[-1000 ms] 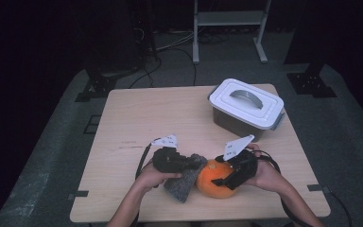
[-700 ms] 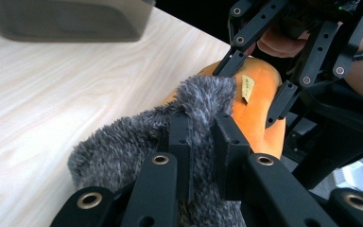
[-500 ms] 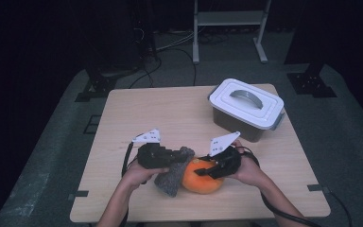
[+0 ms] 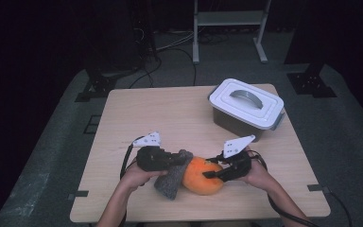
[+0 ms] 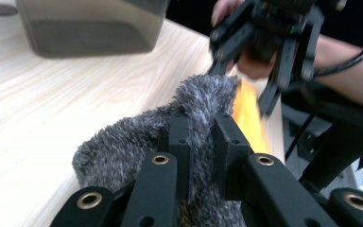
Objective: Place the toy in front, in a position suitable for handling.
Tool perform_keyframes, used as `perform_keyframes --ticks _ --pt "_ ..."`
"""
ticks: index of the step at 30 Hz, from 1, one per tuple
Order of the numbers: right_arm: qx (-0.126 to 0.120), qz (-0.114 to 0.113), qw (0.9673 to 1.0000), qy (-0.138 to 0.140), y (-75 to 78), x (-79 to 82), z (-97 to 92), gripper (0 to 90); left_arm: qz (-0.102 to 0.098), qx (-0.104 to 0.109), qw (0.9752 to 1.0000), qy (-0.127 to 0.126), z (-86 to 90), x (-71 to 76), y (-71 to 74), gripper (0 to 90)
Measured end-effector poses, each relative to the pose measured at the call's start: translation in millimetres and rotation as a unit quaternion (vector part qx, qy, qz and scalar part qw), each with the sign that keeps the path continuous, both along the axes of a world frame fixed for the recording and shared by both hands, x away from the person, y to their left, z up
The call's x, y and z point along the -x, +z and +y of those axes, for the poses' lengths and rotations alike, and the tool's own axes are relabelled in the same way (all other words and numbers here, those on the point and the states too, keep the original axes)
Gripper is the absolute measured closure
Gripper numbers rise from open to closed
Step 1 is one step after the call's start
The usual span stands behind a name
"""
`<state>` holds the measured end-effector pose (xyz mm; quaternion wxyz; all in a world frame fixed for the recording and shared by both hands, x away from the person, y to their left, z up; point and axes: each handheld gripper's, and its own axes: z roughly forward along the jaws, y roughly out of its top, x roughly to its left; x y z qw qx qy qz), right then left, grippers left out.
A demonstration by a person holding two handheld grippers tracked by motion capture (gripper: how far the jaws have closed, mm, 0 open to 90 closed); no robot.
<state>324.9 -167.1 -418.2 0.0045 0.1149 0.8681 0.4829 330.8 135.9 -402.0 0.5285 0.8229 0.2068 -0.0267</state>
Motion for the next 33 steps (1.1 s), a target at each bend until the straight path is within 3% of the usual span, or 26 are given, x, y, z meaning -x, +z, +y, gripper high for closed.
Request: perform_keyframes --ticks 4,9,13,16,17,20,22,23,24,26,31,33 --pt "0.006 0.007 0.9999 -0.009 -1.4 1.7 -13.3 45.8 0.007 0.008 0.9998 -0.014 -12.0 0.4 -3.6 79.4" --pt "0.066 0.017 0.9973 -0.029 15.0 9.3 -10.8 27.7 0.0 0.007 0.9996 -0.027 -24.1 4.1 2.4 79.5" --pt "0.076 0.003 0.9966 -0.032 29.6 23.0 -5.9 26.8 -0.004 0.005 0.9992 -0.04 -32.3 8.6 6.0 79.5" --pt "0.09 -0.003 0.995 -0.043 30.3 26.8 0.2 26.8 -0.009 0.001 0.9991 -0.042 -37.8 11.5 7.7 79.4" --pt "0.091 0.0 0.9947 -0.048 29.9 26.7 1.1 30.9 -0.011 -0.002 0.9991 -0.041 -38.2 11.6 8.3 79.5" --pt "0.081 -0.018 0.9955 -0.046 27.0 26.3 0.4 53.9 -0.011 0.0 0.9993 -0.037 -34.0 10.1 9.8 79.5" --pt "0.059 -0.011 0.9976 -0.033 24.6 22.5 -1.1 59.9 -0.014 0.005 0.9993 -0.034 -27.7 9.2 13.3 79.5" --pt "0.059 -0.011 0.9976 -0.033 24.6 22.5 -1.1 59.9 -0.014 0.005 0.9993 -0.034 -27.7 9.2 13.3 79.5" --pt "0.031 0.0 0.9992 -0.023 23.9 16.5 -2.7 60.8 -0.017 0.011 0.9993 -0.031 -22.0 8.5 18.3 79.5" --pt "0.018 0.0 0.9997 -0.014 23.3 12.2 0.3 60.8 -0.024 0.013 0.9992 -0.028 -17.8 8.0 24.7 79.5" --pt "-0.001 -0.015 0.9998 0.016 24.1 7.2 24.7 60.2 -0.038 0.021 0.9988 -0.025 -7.5 8.2 39.7 79.5" --pt "-0.003 -0.026 0.9993 0.026 23.6 5.7 32.2 59.5 -0.037 0.014 0.999 -0.023 -4.5 7.8 39.8 79.5"
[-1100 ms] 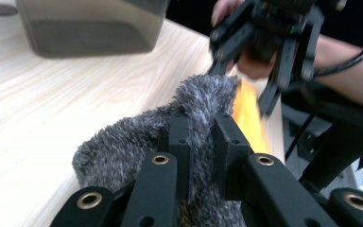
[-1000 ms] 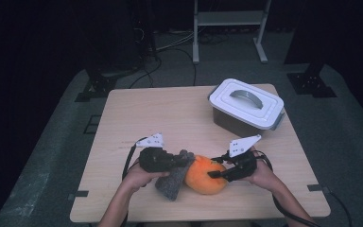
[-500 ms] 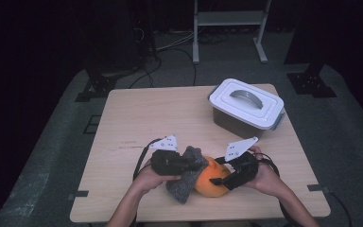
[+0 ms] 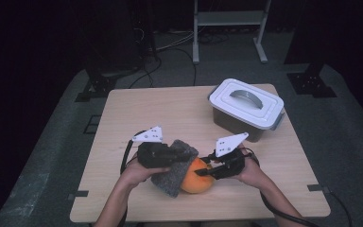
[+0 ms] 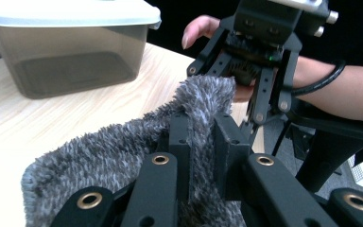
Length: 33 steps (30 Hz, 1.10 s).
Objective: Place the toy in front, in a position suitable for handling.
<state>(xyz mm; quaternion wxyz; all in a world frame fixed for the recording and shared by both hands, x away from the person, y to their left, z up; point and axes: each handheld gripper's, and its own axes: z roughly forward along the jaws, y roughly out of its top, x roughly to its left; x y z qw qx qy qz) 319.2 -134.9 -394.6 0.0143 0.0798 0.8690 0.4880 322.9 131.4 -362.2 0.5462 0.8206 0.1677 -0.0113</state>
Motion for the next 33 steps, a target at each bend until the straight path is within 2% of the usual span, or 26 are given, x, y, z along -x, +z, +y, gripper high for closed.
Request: perform_keyframes --ticks 3,5,7,12,18,19,23,24,26,30,33 --pt "0.014 0.005 0.9998 0.013 -5.4 -3.3 4.3 59.0 0.011 -0.021 0.9997 0.004 0.6 -2.5 -9.8 79.5" --pt "0.014 0.007 0.9997 0.02 -10.1 -3.8 1.5 59.0 0.024 -0.01 0.9997 0.004 1.9 -4.6 -16.5 79.5" --pt "0.02 0.002 0.9995 0.024 -11.2 -2.9 -2.6 59.0 0.029 -0.008 0.9995 0.004 2.4 -6.1 -20.2 79.5" --pt "0.022 0.002 0.9994 0.027 -12.7 -0.9 -16.0 58.1 0.032 -0.017 0.9993 0.01 5.7 -6.6 -21.9 79.5" --pt "0.015 0.011 0.9997 0.014 -16.7 -0.9 -34.7 55.7 0.033 -0.021 0.9992 0.005 6.3 -4.3 -22.3 79.4" --pt "0.014 0.018 0.9997 0.005 -16.9 -1.8 -39.8 52.7 0.035 -0.017 0.9992 -0.002 2.8 -2.6 -22.2 79.4" --pt "0.027 0.033 0.999 -0.016 -15.3 -3.4 -43.7 47.0 0.035 -0.018 0.9991 -0.011 -4.3 0.2 -21.7 79.4" --pt "0.042 0.045 0.9973 -0.04 -12.9 -3.6 -45.7 42.4 0.037 -0.02 0.999 -0.016 -7.9 2.4 -22.2 79.4" --pt "0.051 0.053 0.9958 -0.055 -9.7 -1.6 -48.6 42.4 0.038 -0.026 0.9988 -0.014 -9.7 4.4 -23.1 79.5" --pt "0.054 0.053 0.9957 -0.054 -5.1 9.7 -55.4 38.4 0.04 -0.029 0.9987 -0.009 -11.4 6.7 -22.9 79.4" --pt "0.061 0.043 0.9958 -0.054 -4.7 14.8 -51.6 36.6 0.033 -0.035 0.9987 -0.017 -18.3 9.5 -20.0 79.4"
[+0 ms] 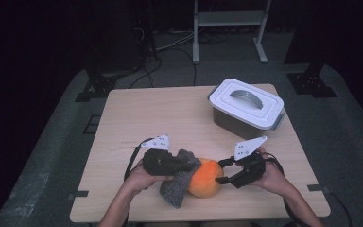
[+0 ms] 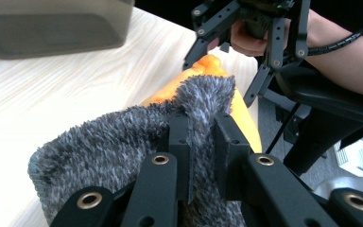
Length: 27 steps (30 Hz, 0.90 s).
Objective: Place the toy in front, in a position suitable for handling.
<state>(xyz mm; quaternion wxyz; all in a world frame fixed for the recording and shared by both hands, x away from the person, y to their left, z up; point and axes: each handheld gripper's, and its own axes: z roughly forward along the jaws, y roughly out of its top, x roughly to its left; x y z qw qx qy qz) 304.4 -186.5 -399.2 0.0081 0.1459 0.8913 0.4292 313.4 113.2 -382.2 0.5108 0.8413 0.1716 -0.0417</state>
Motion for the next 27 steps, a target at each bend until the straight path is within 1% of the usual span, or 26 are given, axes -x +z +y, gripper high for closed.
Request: perform_keyframes --ticks 1,4,5,6,7,9,10,13,15,18,19,21,23,25,27 --pt "0.002 -0.005 1.0 0.0 -0.9 -0.3 2.0 37.1 -0.005 -0.006 1.0 0.0 -2.0 1.1 1.8 79.4" --pt "0.002 -0.005 1.0 0.004 -2.9 -0.1 7.3 50.9 -0.012 -0.014 0.9998 -0.003 -3.8 1.9 6.0 79.4" --pt "0.002 -0.005 1.0 0.004 -2.9 -0.1 7.3 50.9 -0.012 -0.014 0.9998 -0.003 -3.8 1.9 6.0 79.4" --pt "0.001 -0.015 0.9998 0.009 -4.0 2.3 11.9 55.6 -0.015 -0.016 0.9997 -0.005 -5.9 2.7 9.1 79.5" --pt "0.0 -0.014 0.9999 0.009 -4.0 3.1 14.7 56.8 -0.018 -0.016 0.9997 -0.008 -7.9 3.3 10.2 79.4" --pt "-0.001 -0.022 0.9997 0.008 -3.3 3.5 19.9 58.2 -0.023 -0.017 0.9995 -0.012 -12.2 4.6 12.5 79.4" --pt "-0.001 -0.022 0.9997 0.008 -3.3 3.5 19.9 58.2 -0.023 -0.017 0.9995 -0.012 -12.2 4.6 12.5 79.4" --pt "-0.009 -0.014 0.9999 -0.004 -2.3 -1.6 25.4 58.4 -0.032 -0.015 0.9992 -0.019 -16.6 7.5 15.8 79.4" --pt "-0.013 -0.007 0.9998 -0.009 -2.3 -4.9 25.4 58.5 -0.046 -0.028 0.9983 -0.022 -19.6 11.6 16.6 79.4" --pt "-0.018 -0.005 0.9998 -0.012 -3.3 -8.5 22.8 59.7 -0.05 -0.034 0.998 -0.02 -18.3 12.8 15.4 79.4" --pt "-0.02 -0.004 0.9997 -0.013 -3.8 -9.2 21.6 60.3 -0.056 -0.042 0.9974 -0.017 -14.3 12.5 13.6 79.4" --pt "-0.022 -0.003 0.9996 -0.017 -4.3 -9.7 19.9 60.8 -0.053 -0.036 0.9979 -0.012 -8.4 11.2 11.4 79.4" --pt "-0.021 -0.005 0.9996 -0.017 -4.2 -10.7 17.6 61.3 -0.052 -0.035 0.9979 -0.01 -5.5 11.0 10.6 79.3" --pt "-0.023 -0.001 0.9995 -0.02 -5.2 -12.3 14.8 61.5 -0.052 -0.035 0.998 0.002 4.0 10.9 8.7 79.2" --pt "-0.026 0.002 0.9994 -0.022 -6.4 -12.7 12.4 61.6 -0.05 -0.034 0.9981 0.007 10.1 9.7 6.9 79.2"
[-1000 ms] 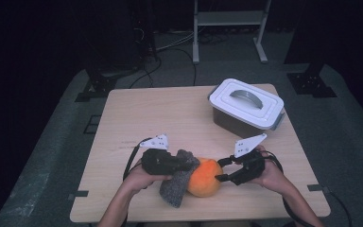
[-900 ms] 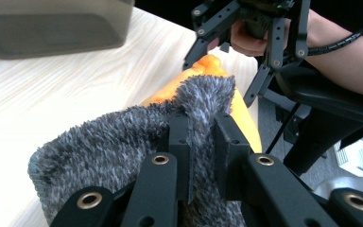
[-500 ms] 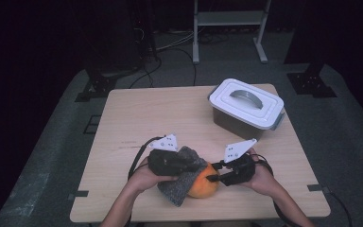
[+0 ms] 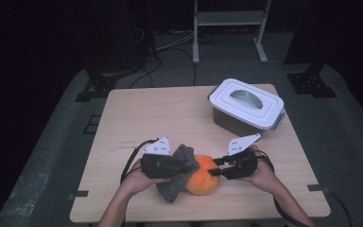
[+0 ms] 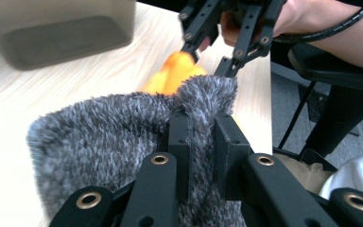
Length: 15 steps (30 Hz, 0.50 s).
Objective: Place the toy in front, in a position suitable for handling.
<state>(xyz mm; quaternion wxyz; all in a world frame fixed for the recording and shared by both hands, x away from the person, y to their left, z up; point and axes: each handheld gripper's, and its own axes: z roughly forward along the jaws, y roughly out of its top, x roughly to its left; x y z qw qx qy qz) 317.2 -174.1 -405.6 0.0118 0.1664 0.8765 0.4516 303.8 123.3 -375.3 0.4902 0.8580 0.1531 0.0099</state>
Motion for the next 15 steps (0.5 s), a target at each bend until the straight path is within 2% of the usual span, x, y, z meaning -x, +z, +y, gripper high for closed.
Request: perform_keyframes --ticks 4,9,12,13,14,15 --pt "0.0 -0.002 1.0 0.007 -0.5 2.8 -0.4 61.9 0.002 0.001 1.0 0.01 7.8 -2.0 -1.2 79.3" --pt "0.015 -0.026 0.9989 0.036 0.6 16.1 4.5 62.3 0.014 0.008 0.9996 0.023 15.4 -7.9 -2.5 79.3" --pt "0.022 -0.048 0.9967 0.062 -0.1 25.9 9.7 62.3 0.021 0.015 0.9996 0.01 10.9 -7.9 -1.5 79.3" --pt "0.022 -0.048 0.9967 0.062 -0.1 25.9 9.7 62.3 0.021 0.015 0.9996 0.01 10.9 -7.9 -1.5 79.3" --pt "0.027 -0.056 0.9956 0.07 0.4 30.1 14.5 62.3 0.023 0.011 0.9996 -0.009 4.3 -7.2 0.1 79.2" --pt "0.028 -0.058 0.9953 0.073 0.8 31.4 17.2 62.3 0.023 0.007 0.9996 -0.015 0.4 -6.4 1.2 79.2"
